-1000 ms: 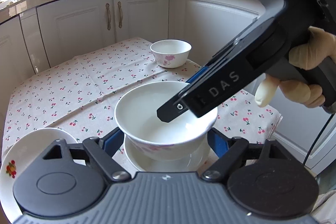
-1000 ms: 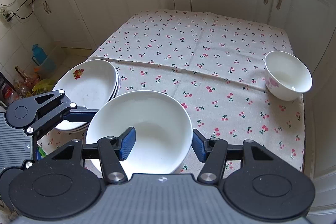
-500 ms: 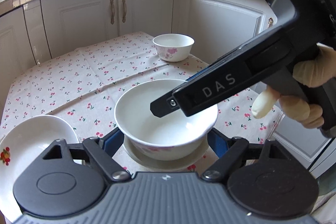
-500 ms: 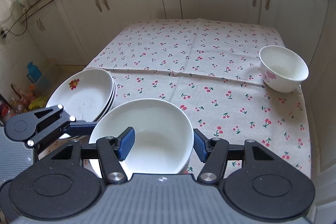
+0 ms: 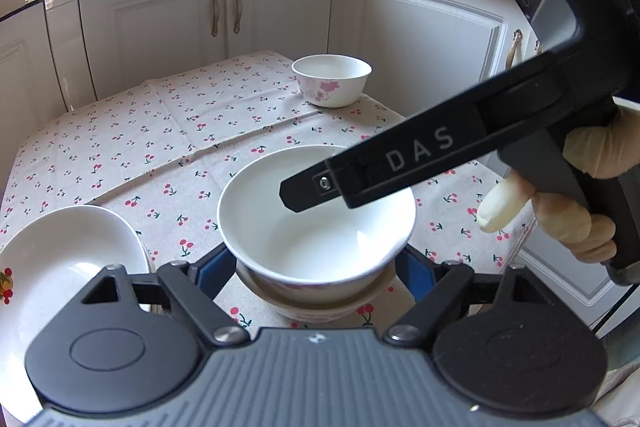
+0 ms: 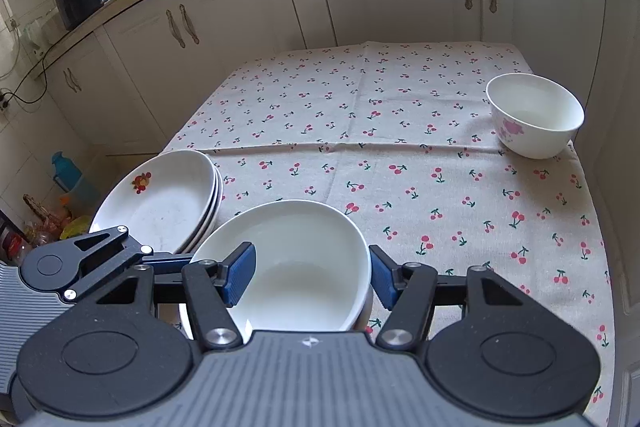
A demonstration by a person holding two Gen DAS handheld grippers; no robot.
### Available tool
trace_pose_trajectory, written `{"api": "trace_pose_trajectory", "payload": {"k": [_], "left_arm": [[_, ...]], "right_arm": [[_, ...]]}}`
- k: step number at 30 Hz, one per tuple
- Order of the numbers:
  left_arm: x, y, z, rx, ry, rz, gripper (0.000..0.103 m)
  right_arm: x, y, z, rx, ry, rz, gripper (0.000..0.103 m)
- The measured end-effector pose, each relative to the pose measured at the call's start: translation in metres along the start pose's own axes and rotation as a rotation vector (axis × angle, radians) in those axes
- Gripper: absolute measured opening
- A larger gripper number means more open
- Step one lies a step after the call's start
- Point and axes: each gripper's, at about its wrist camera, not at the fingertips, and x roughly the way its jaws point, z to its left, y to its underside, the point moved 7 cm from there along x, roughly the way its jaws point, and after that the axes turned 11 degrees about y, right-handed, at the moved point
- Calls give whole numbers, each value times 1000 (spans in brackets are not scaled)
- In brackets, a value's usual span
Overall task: Organize plates and bowls
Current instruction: 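Lower the held bowl into the other bowl and open the right gripper, then move the left gripper to the small floral bowl standing alone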
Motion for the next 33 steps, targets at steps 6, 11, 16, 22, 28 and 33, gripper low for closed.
{"api": "trace_pose_trajectory", "payload": {"k": [6, 11, 16, 22, 28, 33], "left_arm": [[1, 1, 0, 6, -7, -1, 86], [0, 1, 0, 8, -8, -6, 87], [1, 3, 1, -8, 12, -10, 93], [-3, 4, -1, 4, 10, -22, 96], [-9, 5, -2, 2, 24, -27, 96], [-14, 7, -6, 7, 40, -34, 96]], "right_arm": [[0, 2, 2, -14, 10, -9, 66], [1, 5, 2, -19, 18, -21, 68], [0, 6, 4, -18, 1, -29, 72], [-4, 11, 8, -45, 14, -55, 90], [-14, 18, -2, -36, 77, -106, 100], [-19, 32, -16, -10, 133, -121, 102]]}}
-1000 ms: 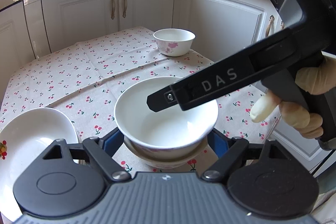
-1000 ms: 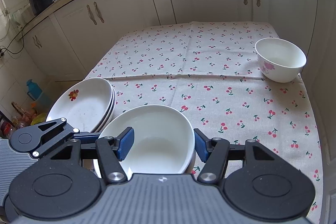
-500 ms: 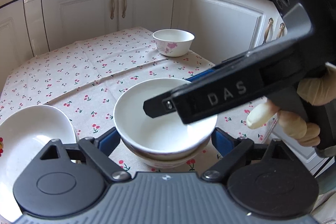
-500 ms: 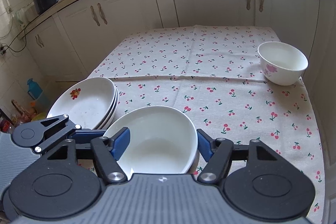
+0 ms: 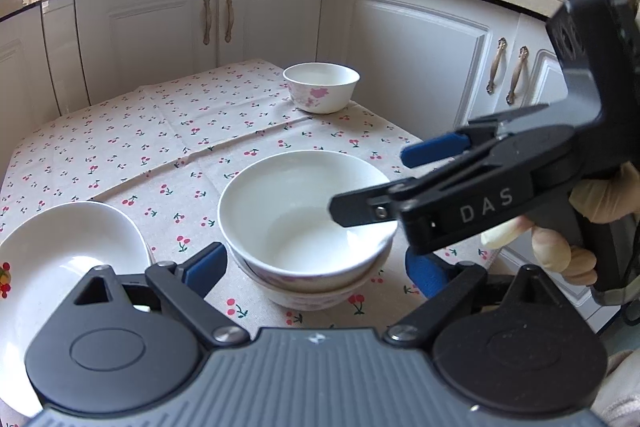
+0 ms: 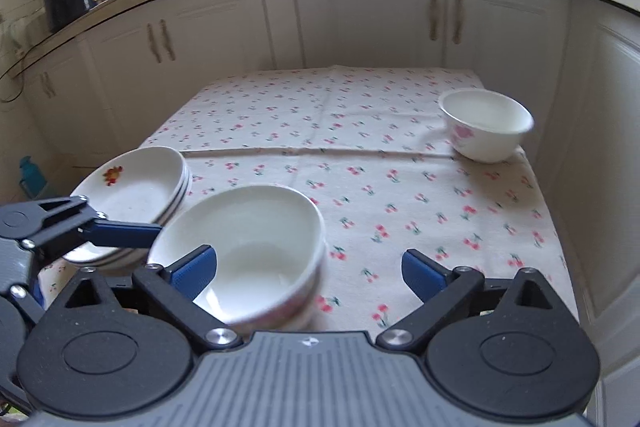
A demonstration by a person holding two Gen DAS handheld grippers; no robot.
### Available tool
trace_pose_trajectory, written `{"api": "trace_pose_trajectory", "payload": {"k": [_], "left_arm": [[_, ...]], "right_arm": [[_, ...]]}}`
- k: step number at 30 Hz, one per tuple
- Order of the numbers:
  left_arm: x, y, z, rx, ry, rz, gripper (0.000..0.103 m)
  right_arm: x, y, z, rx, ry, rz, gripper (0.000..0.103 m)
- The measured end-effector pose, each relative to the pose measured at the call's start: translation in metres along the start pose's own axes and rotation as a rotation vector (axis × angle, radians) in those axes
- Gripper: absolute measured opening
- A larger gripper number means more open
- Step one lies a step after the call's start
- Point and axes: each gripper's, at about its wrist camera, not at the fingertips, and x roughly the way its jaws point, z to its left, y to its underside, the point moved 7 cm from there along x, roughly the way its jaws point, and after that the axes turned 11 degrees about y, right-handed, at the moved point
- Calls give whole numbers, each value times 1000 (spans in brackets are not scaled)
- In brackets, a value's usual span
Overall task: Organize plates and bowls
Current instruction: 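Move the left gripper to the small floral bowl standing alone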
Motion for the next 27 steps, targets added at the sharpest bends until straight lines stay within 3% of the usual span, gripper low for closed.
{"api": "trace_pose_trajectory", "payload": {"k": [15, 23, 27], "left_arm": [[-23, 2, -3, 36, 4, 43, 96], [-22, -46, 6, 128, -17, 46, 96], [-6, -78, 16, 123, 5, 44, 96]], "right_arm": [[-11, 10, -29, 97, 36, -37, 103], [-13, 7, -60, 126, 84, -77, 103], [-9, -1, -77, 135, 117, -98, 103]]}}
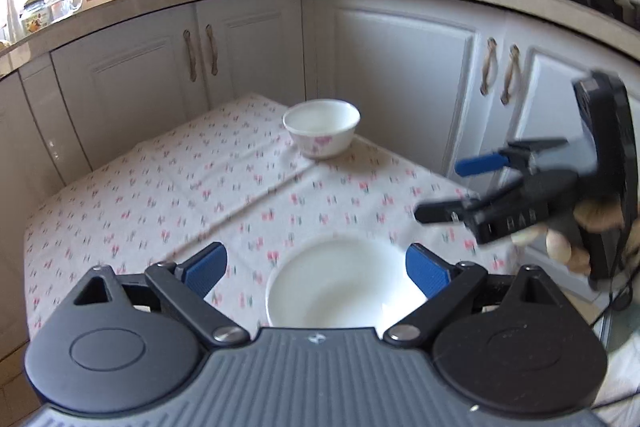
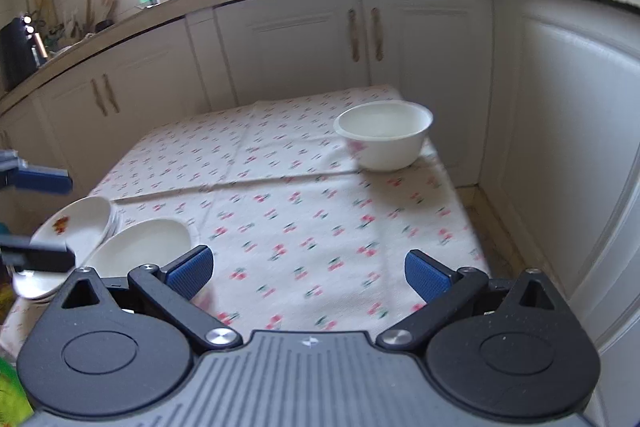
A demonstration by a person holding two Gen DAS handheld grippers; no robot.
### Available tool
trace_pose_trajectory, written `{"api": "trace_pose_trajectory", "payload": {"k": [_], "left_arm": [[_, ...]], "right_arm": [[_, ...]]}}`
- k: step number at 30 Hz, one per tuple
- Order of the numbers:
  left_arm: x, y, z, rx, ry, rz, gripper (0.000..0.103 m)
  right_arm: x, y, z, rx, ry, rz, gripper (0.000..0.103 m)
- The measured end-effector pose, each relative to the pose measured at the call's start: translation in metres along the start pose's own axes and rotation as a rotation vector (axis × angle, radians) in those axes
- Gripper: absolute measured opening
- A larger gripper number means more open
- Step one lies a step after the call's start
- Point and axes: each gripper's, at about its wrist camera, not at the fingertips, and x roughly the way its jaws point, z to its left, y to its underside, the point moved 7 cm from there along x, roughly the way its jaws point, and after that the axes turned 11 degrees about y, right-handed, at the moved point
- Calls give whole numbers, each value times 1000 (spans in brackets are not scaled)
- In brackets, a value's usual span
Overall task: Organize plates and bowls
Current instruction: 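Move the left gripper to the small floral bowl standing alone, then close the left gripper on the rim of the small floral bowl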
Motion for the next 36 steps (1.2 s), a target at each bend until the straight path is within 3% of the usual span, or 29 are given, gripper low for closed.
{"api": "trace_pose_trajectory", "payload": {"k": [4, 7, 11, 16, 19, 27, 36], "left_arm": [[23, -33, 20, -65, 46, 7, 96], [45, -59, 34, -56, 33, 19, 96], [87, -90, 42, -6, 33, 93, 96], [145, -119, 54, -21, 81, 174, 96], [174, -131, 62, -19, 112, 207, 96], [241, -148, 96, -41, 67, 289, 93], [290, -148, 100, -90, 164, 370, 81]], "right_arm": [[12, -10, -9, -39, 40, -27, 103], [26, -16, -13, -111, 88, -37, 103], [44, -28, -20, -144, 94, -45, 103], [70, -49, -26, -111, 101, -56, 103], [86, -58, -29, -89, 112, -55, 103], [119, -66, -25, -152, 168, -55, 103], [147, -73, -23, -188, 175, -23, 103]]}}
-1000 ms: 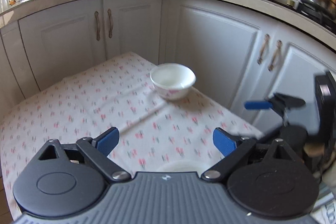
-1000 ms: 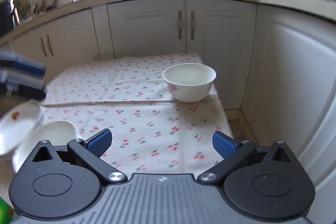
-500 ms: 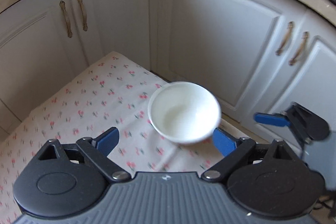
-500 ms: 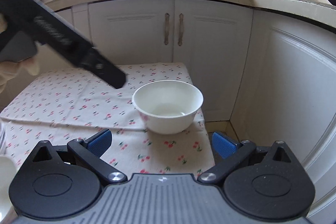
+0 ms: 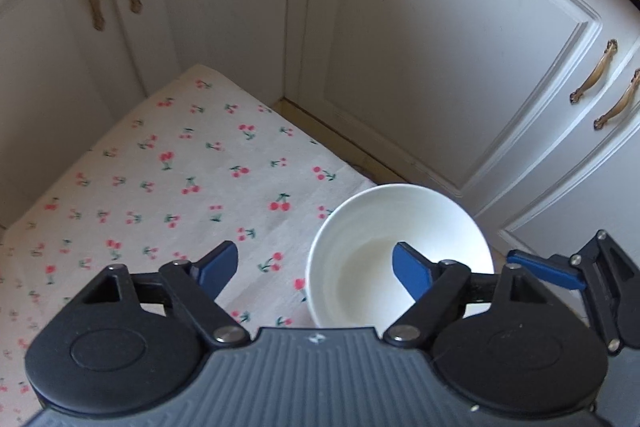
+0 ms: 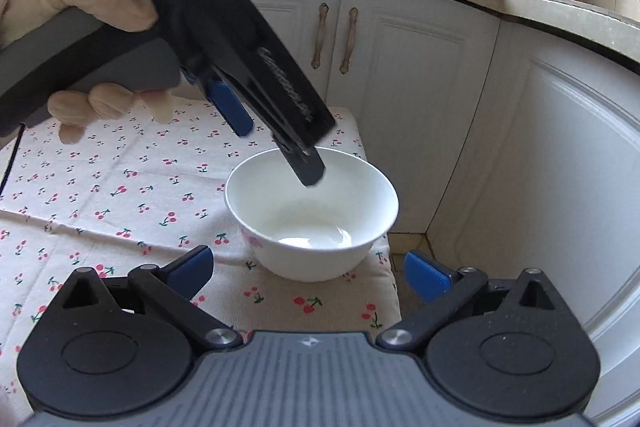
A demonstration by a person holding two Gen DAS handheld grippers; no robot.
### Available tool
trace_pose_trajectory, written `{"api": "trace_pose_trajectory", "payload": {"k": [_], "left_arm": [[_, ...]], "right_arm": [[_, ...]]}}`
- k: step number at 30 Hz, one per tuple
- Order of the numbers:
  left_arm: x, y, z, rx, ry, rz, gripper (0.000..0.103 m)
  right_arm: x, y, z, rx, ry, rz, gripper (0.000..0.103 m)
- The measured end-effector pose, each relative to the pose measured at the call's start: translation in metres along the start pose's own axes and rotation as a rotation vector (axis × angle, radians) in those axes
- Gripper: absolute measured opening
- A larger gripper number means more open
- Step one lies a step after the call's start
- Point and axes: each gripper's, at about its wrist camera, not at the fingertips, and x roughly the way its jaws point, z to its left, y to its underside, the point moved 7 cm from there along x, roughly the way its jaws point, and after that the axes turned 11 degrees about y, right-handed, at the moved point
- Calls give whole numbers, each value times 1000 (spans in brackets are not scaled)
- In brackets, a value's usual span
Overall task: Organize plates and bowls
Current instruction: 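Close the left gripper on the rim of the small floral bowl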
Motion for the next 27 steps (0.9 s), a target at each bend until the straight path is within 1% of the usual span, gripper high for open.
{"api": "trace_pose_trajectory", "payload": {"k": [4, 6, 8, 10, 11, 16, 18, 20, 21, 24, 27], "left_arm": [[6, 0, 0, -4, 29, 8, 78], [9, 0, 1, -8, 47, 15, 75], [10, 1, 2, -11, 59, 21, 74], [11, 2, 1, -11, 72, 24, 68], [12, 2, 1, -12, 81, 26, 63], [16, 3, -2, 5, 96, 42, 62], [18, 5, -2, 15, 98, 48, 61], [19, 5, -3, 14, 107, 52, 59], [19, 5, -3, 12, 111, 52, 56], [20, 5, -4, 18, 118, 53, 56], [20, 5, -5, 28, 114, 56, 56]], "right_arm": [[6, 1, 2, -13, 3, -1, 102], [7, 1, 2, -14, 7, -3, 102], [9, 0, 2, -12, 8, -4, 101], [10, -1, 1, -6, 16, -10, 100], [10, -1, 0, -3, 15, -12, 100], [12, -1, 0, -3, 19, -17, 99], [13, -2, 0, -4, 22, -19, 92], [13, -3, 0, 0, 19, -20, 91], [13, -3, 0, -1, 14, -21, 91], [14, -4, 1, -7, 17, -22, 91], [16, -4, 0, 9, 1, -15, 91]]}}
